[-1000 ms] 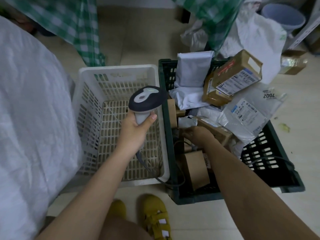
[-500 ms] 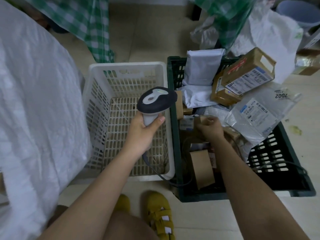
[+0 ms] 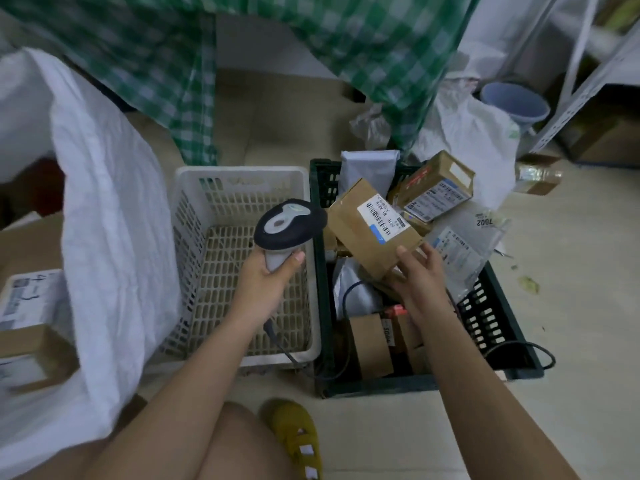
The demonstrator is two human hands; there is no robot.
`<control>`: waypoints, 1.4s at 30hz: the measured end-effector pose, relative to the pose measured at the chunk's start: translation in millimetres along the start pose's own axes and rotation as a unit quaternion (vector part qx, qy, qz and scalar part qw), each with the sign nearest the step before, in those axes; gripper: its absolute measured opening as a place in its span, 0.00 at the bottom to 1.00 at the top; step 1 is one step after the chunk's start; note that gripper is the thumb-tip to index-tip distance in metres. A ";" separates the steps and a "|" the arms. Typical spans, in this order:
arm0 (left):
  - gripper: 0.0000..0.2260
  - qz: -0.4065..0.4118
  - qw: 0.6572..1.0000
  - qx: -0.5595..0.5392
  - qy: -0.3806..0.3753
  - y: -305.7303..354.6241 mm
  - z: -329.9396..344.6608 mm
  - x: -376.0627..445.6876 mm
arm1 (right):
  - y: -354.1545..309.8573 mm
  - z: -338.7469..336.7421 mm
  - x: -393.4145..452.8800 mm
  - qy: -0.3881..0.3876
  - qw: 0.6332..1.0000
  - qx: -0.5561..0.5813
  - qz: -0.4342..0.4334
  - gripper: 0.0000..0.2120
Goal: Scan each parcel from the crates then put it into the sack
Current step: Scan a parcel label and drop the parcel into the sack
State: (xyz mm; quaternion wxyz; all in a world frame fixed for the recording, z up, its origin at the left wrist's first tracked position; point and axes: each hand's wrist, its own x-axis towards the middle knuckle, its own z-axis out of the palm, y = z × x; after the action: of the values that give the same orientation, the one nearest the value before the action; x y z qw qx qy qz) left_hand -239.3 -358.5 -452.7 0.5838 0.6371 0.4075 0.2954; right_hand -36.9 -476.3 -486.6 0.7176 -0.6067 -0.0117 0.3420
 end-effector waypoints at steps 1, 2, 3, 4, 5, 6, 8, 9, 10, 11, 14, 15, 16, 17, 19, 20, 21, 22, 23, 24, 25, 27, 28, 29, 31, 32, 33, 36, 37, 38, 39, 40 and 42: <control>0.13 0.001 1.000 -0.003 -0.001 3.2 -1.4 -3.9 | -2.9 4.1 0.0 0.013 0.999 -0.039 -0.022 0.20; 0.15 -0.001 1.000 -0.004 0.000 5.8 -2.7 -7.8 | -7.0 7.6 0.0 0.022 0.995 -0.082 -0.046 0.21; 0.16 -0.003 1.000 -0.004 0.001 8.2 -3.8 -11.6 | -12.1 10.7 -1.5 0.021 0.990 -0.120 -0.067 0.23; 0.15 0.000 1.000 -0.006 0.003 9.5 -5.3 -14.9 | -16.8 12.7 -2.6 0.012 0.985 -0.151 -0.081 0.25; 0.14 0.001 1.000 -0.007 0.002 11.1 -6.3 -18.0 | -21.3 14.1 -4.8 0.000 0.981 -0.173 -0.091 0.26; 0.14 0.001 1.000 -0.006 -0.001 11.8 -6.9 -20.3 | -25.2 14.7 -7.7 -0.010 0.977 -0.187 -0.097 0.26; 0.13 0.006 1.000 -0.003 -0.007 13.3 -7.9 -23.5 | -31.1 15.3 -15.6 -0.026 0.973 -0.203 -0.109 0.26; 0.14 0.011 1.000 -0.003 -0.011 14.4 -8.2 -24.8 | -33.4 15.4 -19.2 -0.033 0.971 -0.208 -0.113 0.26; 0.14 0.017 1.000 -0.003 -0.017 14.4 -8.4 -25.7 | -34.9 15.2 -21.6 -0.038 0.970 -0.209 -0.116 0.27; 0.15 0.023 0.999 0.000 -0.024 14.3 -8.2 -26.6 | -37.1 15.0 -24.2 -0.041 0.970 -0.207 -0.118 0.27; 0.15 0.035 0.999 0.018 -0.034 10.5 -8.5 -30.5 | -42.3 12.4 -29.4 -0.049 0.971 -0.200 -0.121 0.26; 0.16 0.035 0.999 0.022 -0.033 10.0 -8.8 -32.0 | -44.1 12.3 -31.8 -0.053 0.970 -0.201 -0.124 0.25; 0.16 0.030 0.999 0.025 -0.031 8.9 -9.7 -32.8 | -45.4 12.5 -33.0 -0.057 0.969 -0.203 -0.127 0.24; 0.16 0.028 0.999 0.025 -0.033 7.8 -10.6 -33.2 | -46.5 13.0 -34.2 -0.061 0.968 -0.205 -0.130 0.23; 0.15 0.024 0.998 0.026 -0.053 7.9 -11.9 -34.9 | -48.6 14.7 -36.3 -0.067 0.967 -0.205 -0.137 0.21; 0.15 0.024 0.997 0.029 -0.067 8.1 -12.1 -35.8 | -49.5 15.4 -36.7 -0.069 0.966 -0.204 -0.140 0.19; 0.15 0.024 0.996 0.031 -0.077 7.7 -11.9 -36.3 | -50.5 16.3 -37.3 -0.072 0.966 -0.203 -0.143 0.18; 0.15 0.021 0.996 0.031 -0.085 7.8 -11.5 -37.1 | -51.1 17.0 -37.4 -0.074 0.966 -0.202 -0.144 0.17; 0.15 0.017 0.996 0.028 -0.088 7.1 -11.0 -37.2 | -51.6 17.8 -37.5 -0.077 0.966 -0.200 -0.145 0.16; 0.15 0.015 0.996 0.026 -0.090 7.1 -10.6 -38.0 | -51.8 18.2 -37.3 -0.079 0.967 -0.197 -0.144 0.16; 0.14 0.016 0.996 0.026 -0.089 6.9 -10.5 -38.2 | -51.9 18.3 -36.9 -0.079 0.967 -0.196 -0.143 0.16; 0.13 0.020 0.996 0.032 -0.085 5.2 -10.4 -37.4 | -51.1 17.6 -35.5 -0.077 0.967 -0.199 -0.141 0.17; 0.15 0.020 0.996 0.033 -0.084 4.7 -10.9 -37.3 | -50.5 17.1 -35.1 -0.077 0.967 -0.200 -0.140 0.18; 0.16 0.018 0.996 0.033 -0.083 5.3 -11.3 -37.7 | -50.4 16.9 -35.1 -0.077 0.967 -0.200 -0.138 0.19; 0.16 0.017 0.996 0.036 -0.082 6.4 -12.3 -38.4 | -50.7 16.3 -35.4 -0.079 0.967 -0.199 -0.137 0.20; 0.16 0.017 0.996 0.038 -0.082 6.6 -12.2 -38.4 | -50.7 15.8 -35.5 -0.080 0.967 -0.200 -0.137 0.19; 0.16 0.015 0.996 0.039 -0.081 7.0 -12.2 -38.5 | -51.1 15.7 -35.8 -0.080 0.967 -0.200 -0.137 0.19; 0.16 0.014 0.996 0.039 -0.077 8.4 -11.6 -39.7 | -51.8 15.1 -36.2 -0.079 0.968 -0.197 -0.134 0.18; 0.17 0.014 0.996 0.037 -0.076 8.7 -11.6 -40.2 | -52.1 15.1 -36.9 -0.078 0.968 -0.196 -0.133 0.18; 0.17 0.016 0.997 0.032 -0.074 9.4 -12.1 -41.4 | -53.1 15.5 -38.6 -0.079 0.969 -0.194 -0.133 0.18; 0.17 0.015 0.997 0.022 -0.072 10.7 -12.3 -42.6 | -53.7 15.7 -39.2 -0.080 0.969 -0.191 -0.133 0.18; 0.16 0.015 0.997 0.012 -0.069 11.7 -12.7 -43.4 | -54.3 15.8 -39.5 -0.079 0.970 -0.188 -0.134 0.18; 0.15 0.012 0.998 -0.007 -0.061 15.4 -13.5 -45.1 | -56.0 16.6 -41.8 -0.078 0.971 -0.180 -0.133 0.20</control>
State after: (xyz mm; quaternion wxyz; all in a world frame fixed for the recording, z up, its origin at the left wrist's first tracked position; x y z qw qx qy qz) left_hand -270.4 -390.5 -431.2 0.6085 0.6549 0.3614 0.2652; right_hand -49.4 -484.7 -416.4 0.6324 -0.6907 -0.2096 0.2813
